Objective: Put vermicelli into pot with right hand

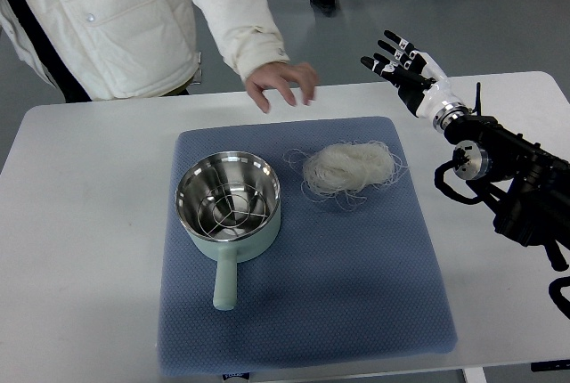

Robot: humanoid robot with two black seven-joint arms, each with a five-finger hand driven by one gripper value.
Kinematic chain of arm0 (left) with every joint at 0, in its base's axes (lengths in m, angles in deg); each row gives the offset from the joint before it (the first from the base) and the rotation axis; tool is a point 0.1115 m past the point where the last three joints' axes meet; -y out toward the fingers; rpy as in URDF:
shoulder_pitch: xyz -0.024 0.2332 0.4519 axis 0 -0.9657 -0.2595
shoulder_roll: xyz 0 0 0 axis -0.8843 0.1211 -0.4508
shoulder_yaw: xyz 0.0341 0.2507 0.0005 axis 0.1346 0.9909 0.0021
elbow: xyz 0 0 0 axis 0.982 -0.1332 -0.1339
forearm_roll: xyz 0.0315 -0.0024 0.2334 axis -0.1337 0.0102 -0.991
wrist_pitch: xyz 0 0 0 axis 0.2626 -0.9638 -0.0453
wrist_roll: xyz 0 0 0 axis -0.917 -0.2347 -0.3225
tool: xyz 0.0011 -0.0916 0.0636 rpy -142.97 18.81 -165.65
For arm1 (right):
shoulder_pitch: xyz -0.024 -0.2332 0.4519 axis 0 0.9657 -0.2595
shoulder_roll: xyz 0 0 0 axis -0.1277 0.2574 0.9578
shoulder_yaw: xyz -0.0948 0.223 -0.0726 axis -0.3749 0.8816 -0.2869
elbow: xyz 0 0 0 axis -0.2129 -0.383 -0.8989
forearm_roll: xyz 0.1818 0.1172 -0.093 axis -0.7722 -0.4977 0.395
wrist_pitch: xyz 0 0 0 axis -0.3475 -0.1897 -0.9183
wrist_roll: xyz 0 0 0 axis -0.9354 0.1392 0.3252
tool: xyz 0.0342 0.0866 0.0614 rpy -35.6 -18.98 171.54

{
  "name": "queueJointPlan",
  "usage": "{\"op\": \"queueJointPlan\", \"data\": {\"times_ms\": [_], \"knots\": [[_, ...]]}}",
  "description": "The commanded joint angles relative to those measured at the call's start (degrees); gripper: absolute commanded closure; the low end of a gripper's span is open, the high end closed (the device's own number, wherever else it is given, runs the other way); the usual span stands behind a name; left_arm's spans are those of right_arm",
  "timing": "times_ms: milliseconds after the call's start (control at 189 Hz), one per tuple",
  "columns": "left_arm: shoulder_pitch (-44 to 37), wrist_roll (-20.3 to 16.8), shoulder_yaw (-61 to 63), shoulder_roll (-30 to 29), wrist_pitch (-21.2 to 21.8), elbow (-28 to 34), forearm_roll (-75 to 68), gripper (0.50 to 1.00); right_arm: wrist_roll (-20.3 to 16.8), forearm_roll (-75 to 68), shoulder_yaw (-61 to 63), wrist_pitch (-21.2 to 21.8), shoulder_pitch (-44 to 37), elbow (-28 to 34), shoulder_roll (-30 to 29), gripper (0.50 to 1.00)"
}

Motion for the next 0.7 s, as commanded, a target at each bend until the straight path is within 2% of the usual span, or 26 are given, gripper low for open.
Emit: {"op": "queueJointPlan", "data": {"times_ms": [0, 524, 693], "knots": [[0.0, 0.0, 0.0, 0.0, 0.0, 0.0, 0.0, 0.5, 0.0, 0.0, 0.0, 0.0, 0.0, 0.0, 0.0, 0.579], [0.0, 0.0, 0.0, 0.0, -0.3, 0.4, 0.0, 0.5, 0.0, 0.2, -0.2, 0.3, -1.1, 0.2, 0.3, 0.579], [0.0, 0.0, 0.0, 0.0, -0.2, 0.4, 0.0, 0.5, 0.0, 4.8, -1.6, 0.6, -1.4, 0.5, 1.3, 0.579]]}}
